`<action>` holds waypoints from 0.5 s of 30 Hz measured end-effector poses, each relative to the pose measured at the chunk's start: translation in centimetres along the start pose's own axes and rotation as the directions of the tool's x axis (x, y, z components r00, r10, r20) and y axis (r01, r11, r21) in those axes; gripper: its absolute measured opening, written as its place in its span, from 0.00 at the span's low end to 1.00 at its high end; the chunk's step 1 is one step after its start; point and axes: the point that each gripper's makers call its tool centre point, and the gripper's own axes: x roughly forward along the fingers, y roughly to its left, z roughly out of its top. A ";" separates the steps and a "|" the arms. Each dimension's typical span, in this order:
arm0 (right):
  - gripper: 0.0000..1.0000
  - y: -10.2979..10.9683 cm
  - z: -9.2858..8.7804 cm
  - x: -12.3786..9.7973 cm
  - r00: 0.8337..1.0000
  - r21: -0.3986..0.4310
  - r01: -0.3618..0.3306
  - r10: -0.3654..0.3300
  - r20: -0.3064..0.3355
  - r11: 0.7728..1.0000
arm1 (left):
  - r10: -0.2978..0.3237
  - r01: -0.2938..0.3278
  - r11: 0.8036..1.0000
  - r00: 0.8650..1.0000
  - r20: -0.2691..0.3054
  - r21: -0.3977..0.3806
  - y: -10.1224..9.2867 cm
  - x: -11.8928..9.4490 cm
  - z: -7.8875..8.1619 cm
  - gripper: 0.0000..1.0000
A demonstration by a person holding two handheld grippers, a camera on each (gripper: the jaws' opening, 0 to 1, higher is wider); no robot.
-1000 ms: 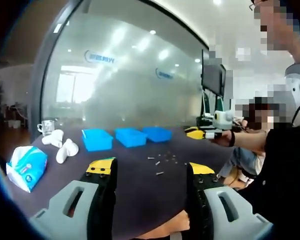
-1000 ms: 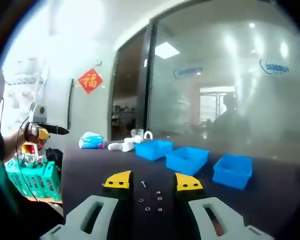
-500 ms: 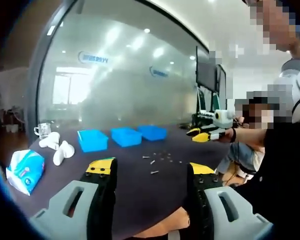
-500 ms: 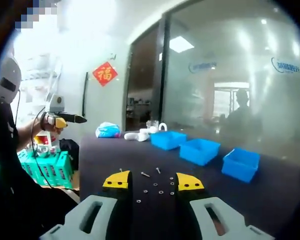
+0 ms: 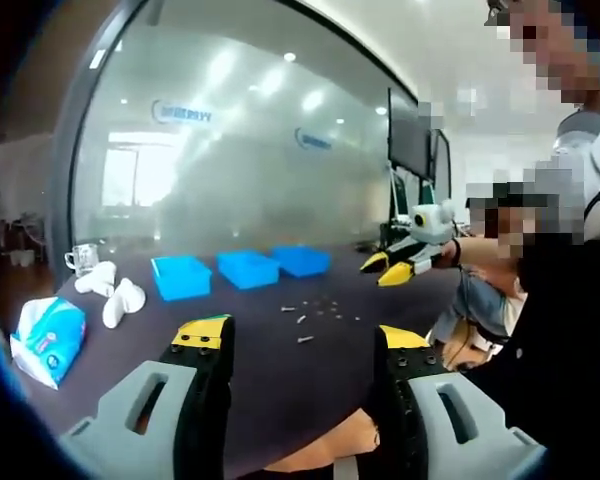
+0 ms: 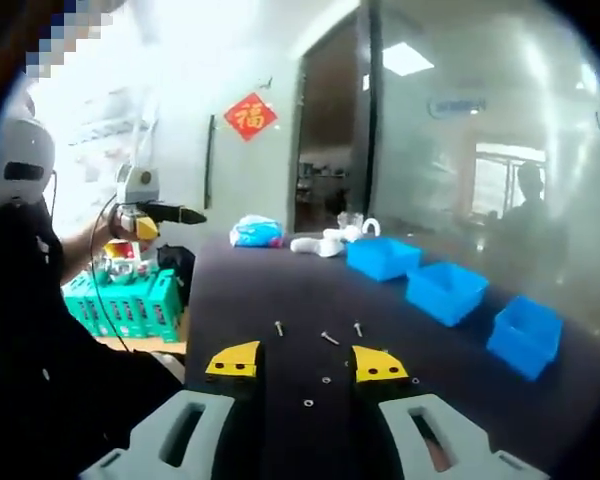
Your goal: Sort the screws, nuts, and washers into the corresponding bins
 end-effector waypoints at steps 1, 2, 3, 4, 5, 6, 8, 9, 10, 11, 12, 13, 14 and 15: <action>0.29 0.2 -0.1 0.4 1.000 -0.011 -0.013 0.013 -0.023 1.000 | -0.002 0.002 1.000 1.000 -0.001 -0.009 0.0 0.1 -0.2 0.54; 0.28 0.3 0.1 0.8 0.999 -0.025 -0.022 0.021 -0.031 0.999 | -0.004 0.004 1.000 1.000 -0.003 -0.010 -0.1 0.2 -0.3 0.54; 0.28 0.4 0.1 1.1 0.998 -0.037 -0.034 0.032 -0.048 0.999 | -0.005 0.005 1.000 1.000 -0.005 -0.010 -0.1 0.2 -0.4 0.54; 0.28 0.6 0.2 1.7 0.997 -0.043 -0.050 0.047 -0.067 0.998 | -0.007 0.007 1.000 1.000 -0.008 -0.011 -0.2 0.3 -0.5 0.54; 0.28 0.7 0.3 2.1 0.995 -0.050 -0.062 0.058 -0.078 0.997 | -0.011 0.010 1.000 1.000 -0.009 -0.012 -0.3 0.3 -0.6 0.54; 0.28 0.7 0.4 2.4 0.994 -0.056 -0.068 0.063 -0.090 0.996 | -0.015 0.015 1.000 1.000 -0.008 -0.014 -0.4 0.3 -0.6 0.54; 0.27 0.5 0.9 3.2 0.993 -0.072 -0.074 0.066 -0.103 0.995 | -0.017 0.017 1.000 1.000 -0.006 -0.024 -0.5 0.4 -0.8 0.54; 0.27 0.4 1.1 3.6 0.990 -0.073 -0.085 0.076 -0.115 0.994 | -0.017 0.017 1.000 1.000 -0.007 -0.025 -0.6 0.4 -0.9 0.54; 0.26 0.2 1.3 3.8 0.990 -0.073 -0.088 0.079 -0.118 0.993 | -0.017 0.017 1.000 1.000 -0.011 -0.026 -0.5 0.4 -1.1 0.54; 0.26 0.0 1.5 4.2 0.988 -0.075 -0.097 0.087 -0.126 0.992 | -0.016 0.015 1.000 1.000 -0.011 -0.027 -0.5 0.4 -1.1 0.54; 0.25 0.2 1.6 4.7 0.985 -0.079 -0.112 0.100 -0.140 0.991 | -0.015 0.014 0.999 1.000 -0.011 -0.030 -0.5 0.3 -1.1 0.54; 0.25 0.2 1.8 5.1 0.983 -0.082 -0.120 0.107 -0.148 0.989 | -0.014 0.013 0.999 1.000 -0.010 -0.032 -0.5 0.3 -1.1 0.54; 0.25 0.4 1.9 5.6 0.980 -0.086 -0.132 0.117 -0.160 0.987 | -0.012 0.011 0.999 1.000 -0.010 -0.032 -0.5 0.2 -1.1 0.54; 0.25 0.6 1.7 6.2 0.973 -0.098 -0.154 0.134 -0.187 0.983 | -0.010 0.009 0.999 1.000 -0.010 -0.032 -0.5 0.1 -1.1 0.54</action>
